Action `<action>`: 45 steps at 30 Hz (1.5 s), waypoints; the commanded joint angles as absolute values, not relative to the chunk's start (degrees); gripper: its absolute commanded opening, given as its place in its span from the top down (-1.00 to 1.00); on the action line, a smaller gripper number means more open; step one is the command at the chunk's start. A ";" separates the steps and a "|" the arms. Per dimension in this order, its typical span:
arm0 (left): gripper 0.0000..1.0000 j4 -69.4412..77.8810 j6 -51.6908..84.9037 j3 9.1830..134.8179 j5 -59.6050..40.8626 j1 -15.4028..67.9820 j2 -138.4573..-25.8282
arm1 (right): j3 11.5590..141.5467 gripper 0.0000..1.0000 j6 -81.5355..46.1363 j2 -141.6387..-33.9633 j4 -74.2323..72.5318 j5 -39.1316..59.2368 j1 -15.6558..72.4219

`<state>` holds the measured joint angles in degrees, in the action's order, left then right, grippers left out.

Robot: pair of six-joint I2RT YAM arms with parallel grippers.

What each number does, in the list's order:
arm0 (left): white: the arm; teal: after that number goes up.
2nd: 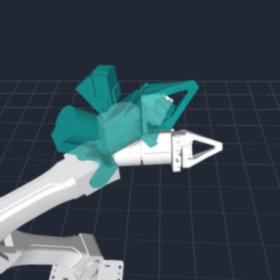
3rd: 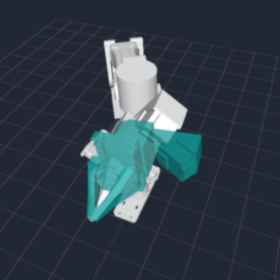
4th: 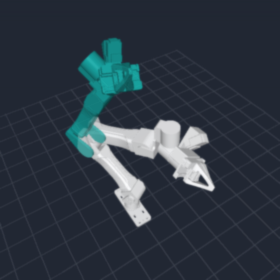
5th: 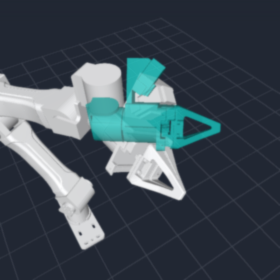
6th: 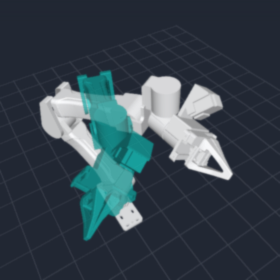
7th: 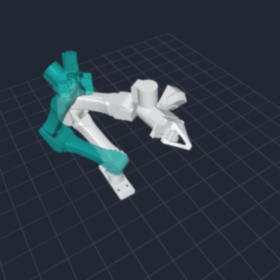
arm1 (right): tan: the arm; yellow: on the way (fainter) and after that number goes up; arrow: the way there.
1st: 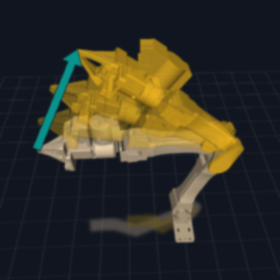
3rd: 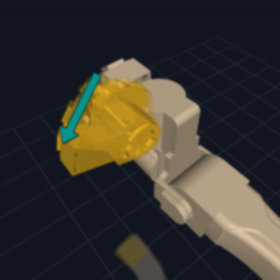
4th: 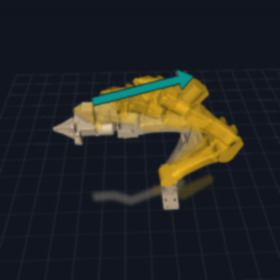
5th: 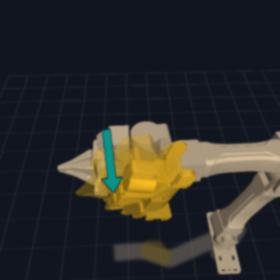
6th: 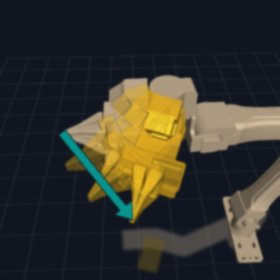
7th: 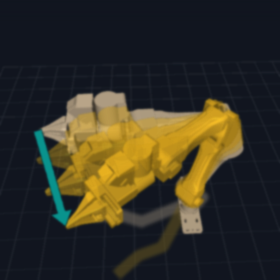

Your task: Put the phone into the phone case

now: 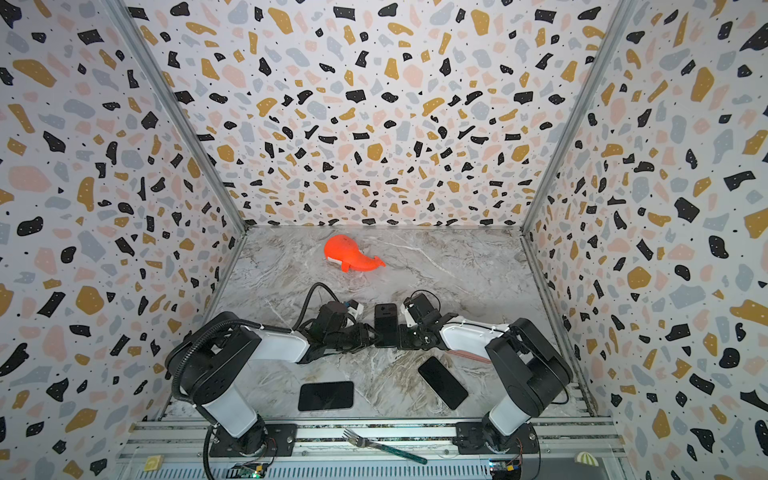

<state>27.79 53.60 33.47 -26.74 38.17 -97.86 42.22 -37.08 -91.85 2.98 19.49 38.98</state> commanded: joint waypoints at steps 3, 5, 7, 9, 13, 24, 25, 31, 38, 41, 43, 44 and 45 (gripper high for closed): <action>0.04 19.86 53.63 30.57 -26.33 39.64 -102.59 | 41.72 0.88 -37.58 -96.33 3.12 25.40 42.72; 0.04 19.48 53.25 30.50 -26.16 39.64 -102.08 | 44.25 0.85 -36.31 -94.60 7.57 22.05 42.70; 0.04 18.04 52.53 30.67 -25.52 39.55 -101.33 | 46.55 0.81 -35.44 -92.04 11.76 18.33 42.09; 0.04 16.44 51.68 31.04 -24.73 39.33 -100.49 | 47.58 0.75 -35.24 -89.89 14.04 15.44 41.07; 0.03 9.57 47.61 32.93 -21.74 39.07 -98.17 | 48.05 0.67 -35.83 -87.06 15.72 12.09 39.85; -0.02 2.37 43.15 37.31 -21.61 39.02 -96.20 | 48.87 0.48 -37.32 -88.13 15.10 10.96 39.66; -0.02 0.86 42.39 38.19 -21.63 39.02 -96.49 | 48.87 0.48 -37.42 -88.54 14.85 11.17 39.64; 0.01 -4.17 40.21 41.07 -20.62 39.20 -97.01 | 48.82 0.46 -38.40 -89.73 13.42 12.25 39.97; 0.10 -6.24 39.22 43.63 -20.02 39.46 -98.62 | 48.61 0.45 -39.23 -90.95 11.77 13.44 40.34; 0.14 -6.23 39.22 44.08 -19.96 39.55 -99.27 | 48.55 0.44 -39.28 -91.32 11.33 13.94 40.43; 0.17 -6.16 39.34 44.29 -19.95 39.55 -99.73 | 48.56 0.44 -39.28 -91.57 11.15 14.12 40.44; 0.19 -6.05 39.34 44.43 -20.00 39.63 -99.86 | 48.60 0.44 -39.28 -91.72 11.07 14.23 40.43; 0.21 -5.98 39.48 44.52 -19.99 39.63 -100.08 | 48.57 0.44 -39.29 -91.86 10.87 14.26 40.44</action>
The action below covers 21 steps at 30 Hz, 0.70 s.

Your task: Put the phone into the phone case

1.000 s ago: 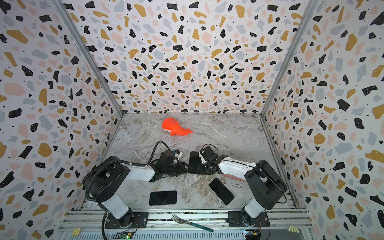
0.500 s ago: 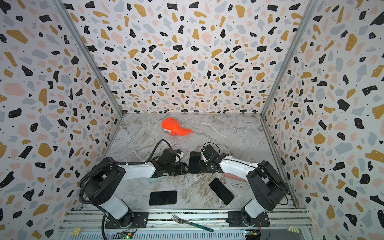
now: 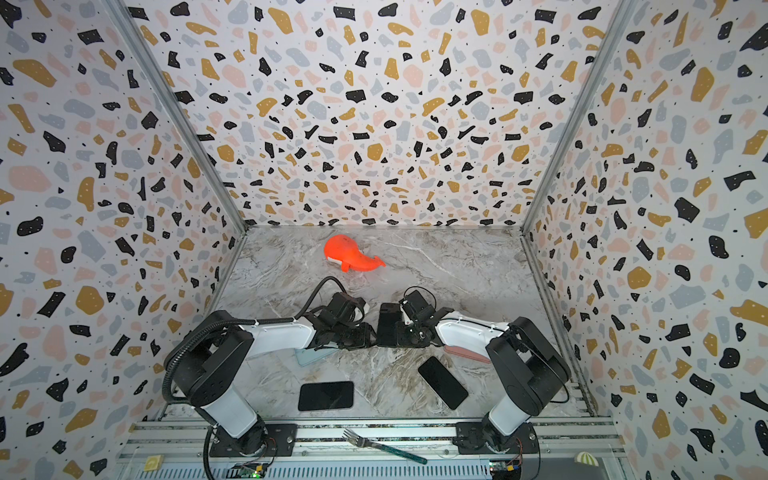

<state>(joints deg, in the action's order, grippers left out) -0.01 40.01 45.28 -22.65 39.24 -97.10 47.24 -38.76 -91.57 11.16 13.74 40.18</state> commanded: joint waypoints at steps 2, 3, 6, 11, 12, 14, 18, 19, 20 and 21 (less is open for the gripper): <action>0.24 -5.87 39.64 44.73 -20.03 39.80 -100.42 | 48.52 0.44 -39.29 -92.02 10.60 14.42 40.43; 0.25 -5.81 39.64 44.78 -20.00 39.85 -100.52 | 48.43 0.44 -39.29 -92.24 10.47 14.57 40.43; 0.27 -5.63 39.80 44.91 -19.88 40.16 -100.97 | 48.17 0.43 -39.44 -92.73 9.89 14.86 40.43; 0.30 -5.03 39.90 44.84 -19.86 40.43 -101.85 | 47.51 0.44 -39.72 -93.30 8.90 15.51 40.43; 0.31 -4.84 40.08 44.87 -19.99 40.52 -102.04 | 47.33 0.44 -39.80 -93.47 8.66 15.61 40.43; 0.35 -4.44 40.17 44.87 -20.04 40.69 -102.46 | 47.21 0.44 -39.90 -93.69 8.48 15.82 40.49; 0.41 -3.62 40.55 44.83 -20.41 41.09 -103.25 | 46.61 0.50 -40.24 -94.03 7.74 16.15 40.62; 0.43 -3.55 40.58 44.76 -20.52 41.17 -103.40 | 46.43 0.51 -40.40 -94.11 7.50 16.36 40.61; 0.44 -3.24 40.61 44.74 -20.60 41.29 -103.53 | 46.32 0.52 -40.47 -94.17 7.25 16.56 40.66; 0.45 -3.18 40.67 44.74 -20.65 41.37 -103.70 | 46.19 0.54 -40.54 -94.31 7.07 16.76 40.68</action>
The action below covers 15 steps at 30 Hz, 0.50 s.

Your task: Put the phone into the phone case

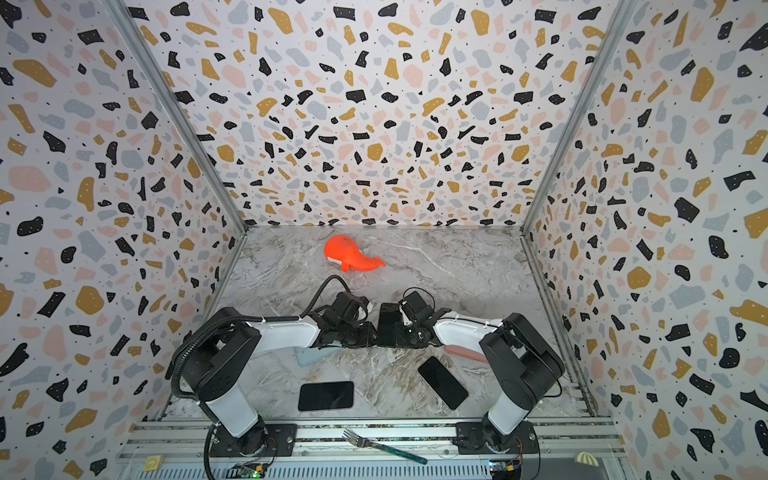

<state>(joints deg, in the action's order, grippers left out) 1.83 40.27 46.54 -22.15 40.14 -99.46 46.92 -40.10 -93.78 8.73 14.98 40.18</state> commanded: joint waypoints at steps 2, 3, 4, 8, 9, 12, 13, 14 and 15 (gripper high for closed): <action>0.48 -2.91 40.80 44.56 -20.73 41.48 -104.03 | 46.01 0.56 -40.78 -94.48 6.59 17.13 40.74; 0.50 -2.69 40.91 44.52 -20.89 41.57 -104.26 | 45.93 0.57 -40.87 -94.68 6.32 17.41 40.70; 0.52 -2.48 40.97 44.42 -20.91 41.59 -104.39 | 45.82 0.58 -40.90 -94.69 6.11 17.59 40.70; 0.60 -1.72 41.31 44.12 -21.15 41.88 -104.80 | 45.79 0.67 -41.16 -95.18 5.70 17.75 40.95; 0.61 -1.58 41.40 44.08 -21.27 41.92 -104.84 | 45.87 0.71 -41.15 -95.26 5.82 17.45 41.08; 0.64 -1.17 41.45 43.65 -21.34 42.03 -104.85 | 45.97 0.83 -40.94 -95.06 6.50 16.70 41.07; 0.66 -0.80 41.61 43.49 -21.35 42.10 -104.85 | 45.88 0.86 -40.96 -94.92 6.67 16.47 41.06; 0.68 -0.37 41.81 43.18 -21.51 42.16 -104.90 | 45.88 0.89 -41.04 -94.75 6.65 16.35 41.05; 0.70 -0.07 42.00 43.03 -21.62 42.23 -104.98 | 45.88 0.91 -41.11 -94.63 6.62 16.32 41.13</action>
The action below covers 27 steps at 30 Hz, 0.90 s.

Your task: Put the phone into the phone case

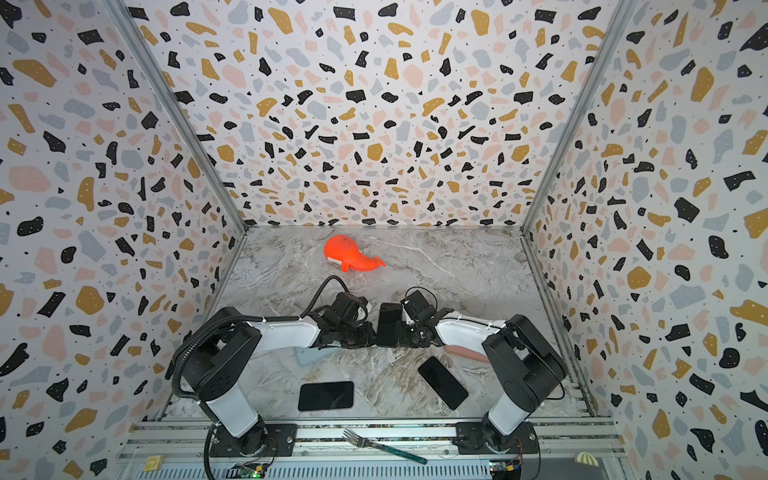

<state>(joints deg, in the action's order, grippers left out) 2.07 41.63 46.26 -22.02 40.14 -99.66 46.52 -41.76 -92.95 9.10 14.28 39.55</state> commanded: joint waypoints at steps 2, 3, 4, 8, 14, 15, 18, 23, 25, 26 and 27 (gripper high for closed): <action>0.73 0.02 42.20 43.07 -21.79 42.44 -105.06 | 45.88 0.94 -41.22 -94.64 6.62 16.20 41.30; 0.74 0.08 42.32 43.13 -22.10 42.60 -104.90 | 45.95 0.94 -41.31 -94.70 6.64 16.26 41.40; 0.74 0.32 42.49 43.15 -22.44 42.77 -104.65 | 45.99 0.95 -41.39 -94.74 6.63 16.26 41.48; 0.82 0.59 43.19 43.32 -22.53 43.41 -103.80 | 46.51 1.00 -41.77 -94.88 6.56 16.18 42.31; 0.93 1.05 43.96 43.20 -22.45 44.05 -103.13 | 47.11 1.00 -41.65 -94.75 7.14 15.38 42.71; 0.94 1.16 44.04 43.10 -22.41 44.11 -102.98 | 47.18 1.00 -41.58 -94.60 7.32 15.14 42.75; 0.96 1.29 44.13 42.81 -21.92 44.21 -102.41 | 47.28 0.99 -41.27 -93.94 8.08 14.39 42.77; 0.83 -3.25 42.63 43.68 -17.53 44.16 -99.83 | 49.35 0.73 -39.39 -91.06 12.30 10.96 42.29; 0.71 -6.90 41.51 45.53 -14.54 44.19 -98.56 | 49.83 0.57 -38.61 -89.22 13.48 8.93 41.81; 0.65 -8.54 41.05 46.43 -13.22 44.15 -98.07 | 50.08 0.50 -38.31 -88.46 14.03 8.22 41.50; 0.54 -10.32 40.66 47.72 -11.76 44.18 -97.49 | 50.31 0.45 -37.79 -87.59 14.50 7.48 41.04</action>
